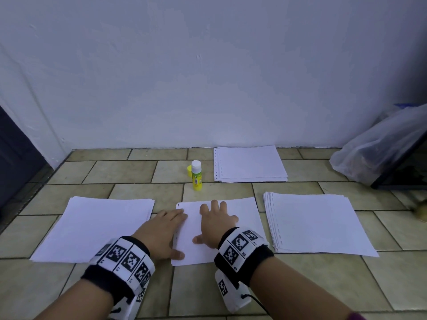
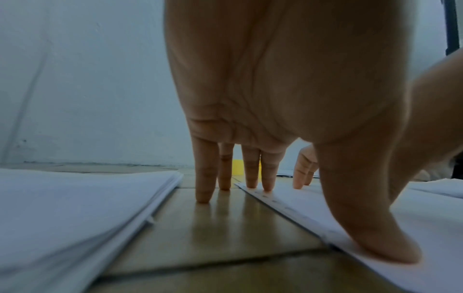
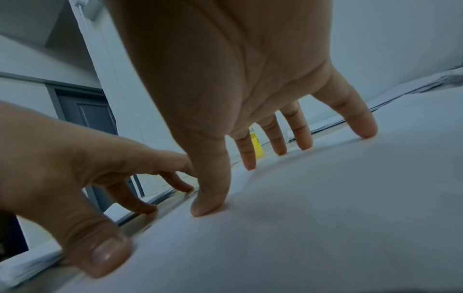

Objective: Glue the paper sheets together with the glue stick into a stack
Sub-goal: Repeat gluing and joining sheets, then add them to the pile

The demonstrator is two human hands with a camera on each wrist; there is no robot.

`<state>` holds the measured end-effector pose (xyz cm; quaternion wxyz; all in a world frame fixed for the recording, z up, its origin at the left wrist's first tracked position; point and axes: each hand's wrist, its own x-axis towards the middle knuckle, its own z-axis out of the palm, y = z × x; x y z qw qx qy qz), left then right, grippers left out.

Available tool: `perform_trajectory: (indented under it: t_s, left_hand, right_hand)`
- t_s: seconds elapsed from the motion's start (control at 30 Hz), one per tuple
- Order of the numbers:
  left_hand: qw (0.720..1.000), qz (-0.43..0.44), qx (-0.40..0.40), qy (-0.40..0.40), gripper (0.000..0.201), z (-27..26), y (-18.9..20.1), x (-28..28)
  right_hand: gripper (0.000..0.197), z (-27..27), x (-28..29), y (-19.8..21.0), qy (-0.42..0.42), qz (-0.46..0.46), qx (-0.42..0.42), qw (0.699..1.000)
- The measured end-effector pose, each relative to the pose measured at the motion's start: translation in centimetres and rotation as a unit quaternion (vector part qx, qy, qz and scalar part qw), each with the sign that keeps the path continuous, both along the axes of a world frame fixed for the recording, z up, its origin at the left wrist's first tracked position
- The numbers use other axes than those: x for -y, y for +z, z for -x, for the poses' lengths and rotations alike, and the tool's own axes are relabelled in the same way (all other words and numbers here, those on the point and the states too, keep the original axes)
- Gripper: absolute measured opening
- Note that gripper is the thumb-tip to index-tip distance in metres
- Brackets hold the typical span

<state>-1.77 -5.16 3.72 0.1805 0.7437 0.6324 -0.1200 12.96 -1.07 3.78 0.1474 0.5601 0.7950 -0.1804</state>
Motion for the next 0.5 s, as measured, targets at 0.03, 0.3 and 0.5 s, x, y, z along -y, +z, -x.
perform_trajectory:
  t_s: [0.03,0.3,0.5]
  left_hand:
    - [1.0,0.001,-0.006,0.003,0.101,-0.1,0.1,-0.1]
    - [1.0,0.002,-0.021,0.017,0.104,-0.2,-0.1,-0.4]
    - [0.999,0.015,-0.041,0.006,0.106,-0.3,0.2,-0.4]
  right_hand:
    - [0.078,0.2,-0.1,0.0,-0.003,0.006,0.009,1.0]
    - [0.078,1.1,-0.4,0.5,0.135,0.025,-0.031,0.99]
    - [0.056,-4.4,-2.8,0.9,-0.003,0.036,-0.049,0.998]
